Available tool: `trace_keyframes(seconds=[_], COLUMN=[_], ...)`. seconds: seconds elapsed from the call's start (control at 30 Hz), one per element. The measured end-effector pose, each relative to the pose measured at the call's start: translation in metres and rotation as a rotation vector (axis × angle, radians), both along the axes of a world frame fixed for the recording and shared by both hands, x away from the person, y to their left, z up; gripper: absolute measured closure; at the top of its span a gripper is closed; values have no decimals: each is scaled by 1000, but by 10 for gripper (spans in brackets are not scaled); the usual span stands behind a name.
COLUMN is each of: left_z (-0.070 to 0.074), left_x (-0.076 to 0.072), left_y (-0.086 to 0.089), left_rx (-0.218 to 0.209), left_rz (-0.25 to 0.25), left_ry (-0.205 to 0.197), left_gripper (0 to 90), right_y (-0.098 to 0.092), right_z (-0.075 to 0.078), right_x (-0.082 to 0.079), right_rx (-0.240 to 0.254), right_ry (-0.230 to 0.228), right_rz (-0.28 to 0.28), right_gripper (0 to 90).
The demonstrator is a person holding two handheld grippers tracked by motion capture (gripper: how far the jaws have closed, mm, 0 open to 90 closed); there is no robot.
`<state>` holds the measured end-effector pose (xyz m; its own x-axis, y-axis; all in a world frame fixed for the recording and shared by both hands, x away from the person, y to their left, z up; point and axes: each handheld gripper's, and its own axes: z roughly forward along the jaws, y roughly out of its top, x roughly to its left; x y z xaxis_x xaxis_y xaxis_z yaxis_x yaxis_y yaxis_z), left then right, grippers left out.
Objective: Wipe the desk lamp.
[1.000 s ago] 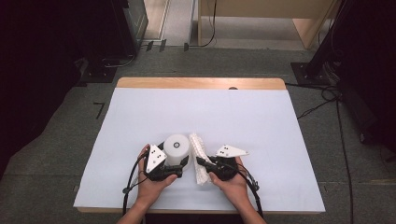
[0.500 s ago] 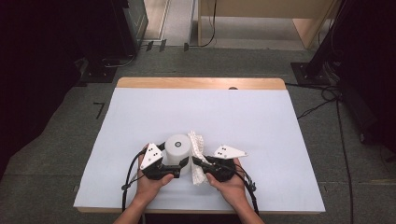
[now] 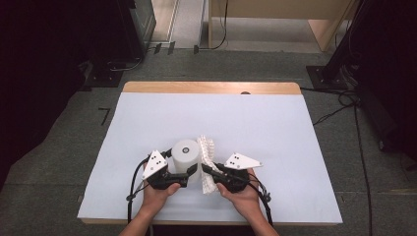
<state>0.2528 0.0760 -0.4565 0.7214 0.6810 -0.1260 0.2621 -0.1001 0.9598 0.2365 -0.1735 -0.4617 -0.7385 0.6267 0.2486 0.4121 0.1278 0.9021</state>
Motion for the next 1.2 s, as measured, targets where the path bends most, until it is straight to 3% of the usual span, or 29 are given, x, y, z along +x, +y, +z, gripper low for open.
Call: trace_keyframes(seconds=[0.17,0.27,0.5,0.63,0.73,0.97,1.2], left_z=[2,0,-5,-7,-10,-19,-18], left_x=[3,3,1,4,6,8,6], left_y=[6,4,-7,-7,-7,-4,-1], left_rx=[-19,-7,56,71,98,121,127], left_rz=[9,-5,-40,-22,-2,23,39], left_ry=[3,4,-26,-58,-86,-70,-36], left_gripper=[88,88,88,87,87,86,72], right_y=[8,9,-4,-13,-17,-17,-18], right_z=[-9,-10,7,12,9,-3,-11], right_x=[1,1,1,2,4,9,11], right_rx=[-26,-35,1,17,13,-8,-11], right_ry=[30,33,-25,-51,-44,-6,21], right_rz=[22,21,-25,-54,-70,-72,-82], right_gripper=[793,793,793,793,792,792,791])
